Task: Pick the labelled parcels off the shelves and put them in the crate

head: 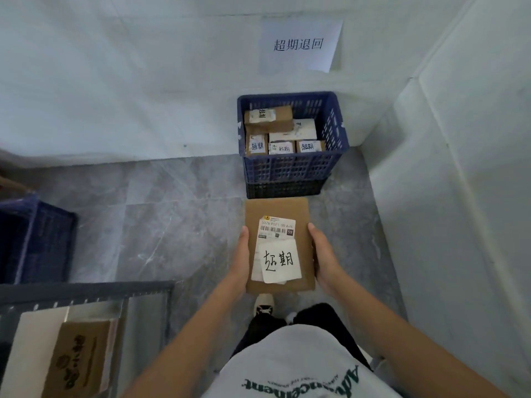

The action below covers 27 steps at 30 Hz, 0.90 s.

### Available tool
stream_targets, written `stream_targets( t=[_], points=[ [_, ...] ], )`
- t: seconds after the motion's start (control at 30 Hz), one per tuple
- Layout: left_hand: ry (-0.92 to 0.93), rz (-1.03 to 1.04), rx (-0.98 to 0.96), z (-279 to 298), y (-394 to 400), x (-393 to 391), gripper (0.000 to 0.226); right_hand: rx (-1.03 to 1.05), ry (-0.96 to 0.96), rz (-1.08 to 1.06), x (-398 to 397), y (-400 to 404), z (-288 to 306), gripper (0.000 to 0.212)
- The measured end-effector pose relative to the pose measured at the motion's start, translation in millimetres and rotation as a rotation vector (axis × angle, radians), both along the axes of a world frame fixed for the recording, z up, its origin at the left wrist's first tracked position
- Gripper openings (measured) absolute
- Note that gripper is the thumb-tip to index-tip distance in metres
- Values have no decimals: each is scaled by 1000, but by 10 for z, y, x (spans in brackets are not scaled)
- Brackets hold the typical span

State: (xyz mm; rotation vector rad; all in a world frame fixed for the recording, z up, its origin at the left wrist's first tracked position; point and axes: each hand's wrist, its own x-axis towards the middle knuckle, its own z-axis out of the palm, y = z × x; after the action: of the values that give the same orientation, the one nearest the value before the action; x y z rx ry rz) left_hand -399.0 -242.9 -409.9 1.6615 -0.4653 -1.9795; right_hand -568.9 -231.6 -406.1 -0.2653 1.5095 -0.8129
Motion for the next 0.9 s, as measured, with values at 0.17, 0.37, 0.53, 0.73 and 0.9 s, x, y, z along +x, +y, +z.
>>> stream_targets(
  t=[0.17, 0.37, 0.53, 0.73, 0.9],
  points=[
    [-64, -86, 17, -44, -799, -280, 69, 17, 16, -18, -265, -646, -92, 57],
    [-96, -58, 42, -80, -1800, -736, 62, 78, -1, -15, -727, -1675, -206, 48],
    [-127, 22, 6, -416, -2609, -1099, 96, 110, -22, 20, -1080, -2509, -235, 41],
    [-208, 58, 12, -385, -3430, -1409, 74, 179, 41, 19, -1405, -3352, -394, 39],
    [-284, -67, 71, -573, -4229, -1544, 78, 172, 156, 25, -1571, -4006, -631, 43]
  ],
)
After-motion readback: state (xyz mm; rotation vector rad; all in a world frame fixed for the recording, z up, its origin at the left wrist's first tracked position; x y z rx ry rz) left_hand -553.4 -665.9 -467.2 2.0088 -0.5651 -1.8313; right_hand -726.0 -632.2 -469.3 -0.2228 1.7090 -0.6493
